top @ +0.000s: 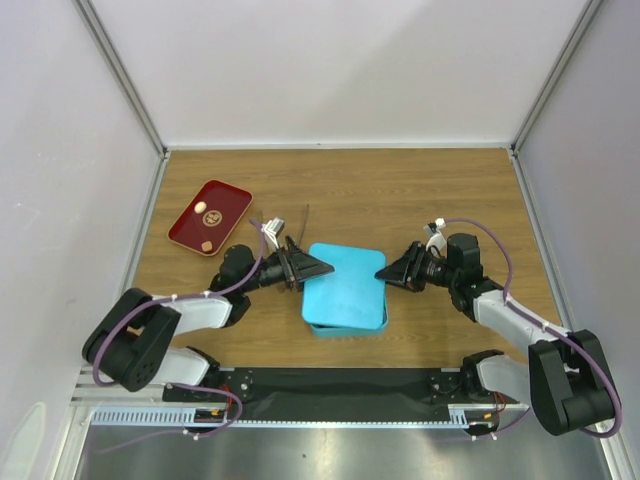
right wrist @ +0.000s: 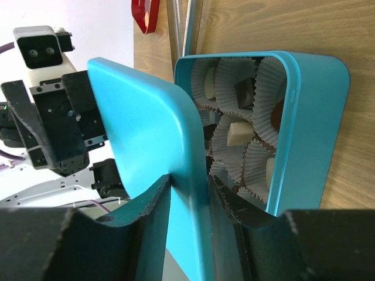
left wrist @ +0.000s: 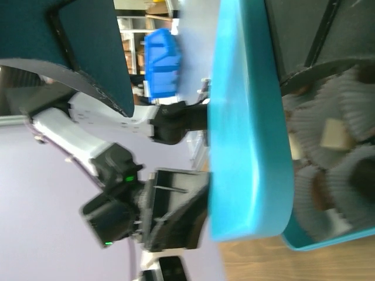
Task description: Pack the chocolate
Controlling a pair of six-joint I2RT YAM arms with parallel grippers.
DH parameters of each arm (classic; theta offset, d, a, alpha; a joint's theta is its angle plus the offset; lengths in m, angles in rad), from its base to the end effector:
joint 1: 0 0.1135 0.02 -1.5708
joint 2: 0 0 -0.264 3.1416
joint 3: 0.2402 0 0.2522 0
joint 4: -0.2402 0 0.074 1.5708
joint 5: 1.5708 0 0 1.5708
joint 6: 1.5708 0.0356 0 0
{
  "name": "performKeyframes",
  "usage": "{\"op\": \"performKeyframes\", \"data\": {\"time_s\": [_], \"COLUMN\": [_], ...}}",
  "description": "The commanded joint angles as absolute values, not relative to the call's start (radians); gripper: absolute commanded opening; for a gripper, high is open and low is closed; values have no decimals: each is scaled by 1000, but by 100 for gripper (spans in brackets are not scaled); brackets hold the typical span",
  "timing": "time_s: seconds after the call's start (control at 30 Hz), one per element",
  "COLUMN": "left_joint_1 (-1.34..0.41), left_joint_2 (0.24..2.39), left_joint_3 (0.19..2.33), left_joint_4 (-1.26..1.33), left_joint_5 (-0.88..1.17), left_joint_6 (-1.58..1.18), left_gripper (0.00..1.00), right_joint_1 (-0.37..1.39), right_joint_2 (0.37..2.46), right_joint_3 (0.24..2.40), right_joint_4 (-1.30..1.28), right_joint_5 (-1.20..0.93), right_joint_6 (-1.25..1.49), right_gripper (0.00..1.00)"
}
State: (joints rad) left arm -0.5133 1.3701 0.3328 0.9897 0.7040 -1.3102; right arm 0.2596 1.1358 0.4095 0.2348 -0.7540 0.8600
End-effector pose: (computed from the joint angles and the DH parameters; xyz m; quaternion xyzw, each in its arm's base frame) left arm 0.2018 -0.1402 0.1870 -0.0443 0.7185 -0.6649 0.1994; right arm 0.2062 0.0800 0.1879 0.0552 0.8179 0.5213 0.2371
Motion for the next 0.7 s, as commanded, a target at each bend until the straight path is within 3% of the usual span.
{"op": "performKeyframes", "data": {"time_s": [0.0, 0.67], "left_joint_1": [-518, -545], "left_joint_2": [1312, 1276], "left_joint_3": [380, 511], "left_joint_4": [803, 338], "left_joint_5": [681, 586], "left_joint_6": [-1163, -928], "left_gripper": [80, 89], "right_joint_1": [255, 239], "right_joint_2": [1143, 1206], "right_joint_3": [457, 456], "right_joint_4": [265, 305], "right_joint_5": [-775, -785], "right_joint_6": [844, 864], "right_gripper": [36, 30]}}
